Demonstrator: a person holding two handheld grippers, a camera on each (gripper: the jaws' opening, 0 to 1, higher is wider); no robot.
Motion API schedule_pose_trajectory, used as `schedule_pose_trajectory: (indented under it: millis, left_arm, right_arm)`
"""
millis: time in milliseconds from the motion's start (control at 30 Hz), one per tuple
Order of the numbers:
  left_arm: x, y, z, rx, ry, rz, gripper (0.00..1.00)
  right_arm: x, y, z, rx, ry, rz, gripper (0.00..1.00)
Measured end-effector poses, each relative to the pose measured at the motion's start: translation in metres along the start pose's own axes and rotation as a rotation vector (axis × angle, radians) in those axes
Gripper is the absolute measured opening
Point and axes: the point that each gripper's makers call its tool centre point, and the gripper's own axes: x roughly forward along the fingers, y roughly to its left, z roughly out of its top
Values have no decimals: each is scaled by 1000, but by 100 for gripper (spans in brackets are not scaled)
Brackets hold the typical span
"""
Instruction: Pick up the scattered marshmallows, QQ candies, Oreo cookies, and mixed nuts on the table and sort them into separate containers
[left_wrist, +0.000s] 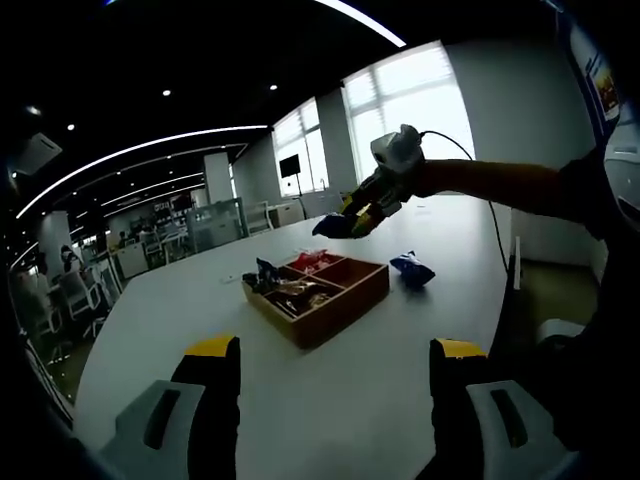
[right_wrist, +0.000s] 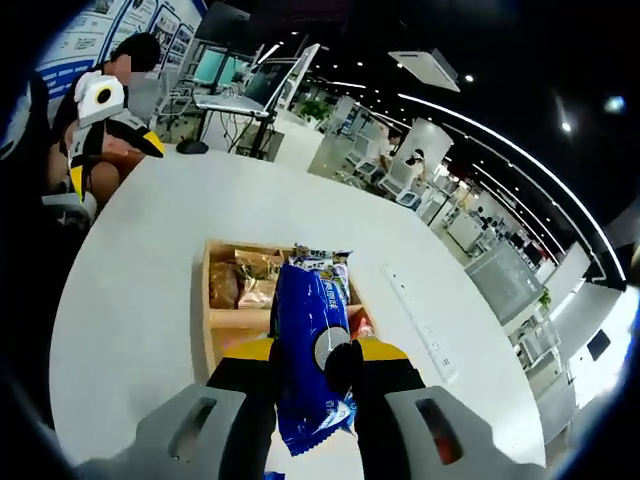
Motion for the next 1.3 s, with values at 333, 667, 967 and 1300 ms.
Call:
schedule_pose_trajectory:
  millis: [333,667,967,1300]
  left_arm:
    - [1,3,-3,-8,1,1,81]
    - [2,5,-6,-18,2,6,81]
    - [2,6,-9,-28,2,8,81]
    - [1,7,-11,-37,4,12,81]
  right_arm:
    - [28,17,-20,-159,120,42,25]
    - [41,22,-38,-357,240,56,25]
    - [51,26,-40,-438,267,80,25]
    - [55,30,-42,-474,277,78,25]
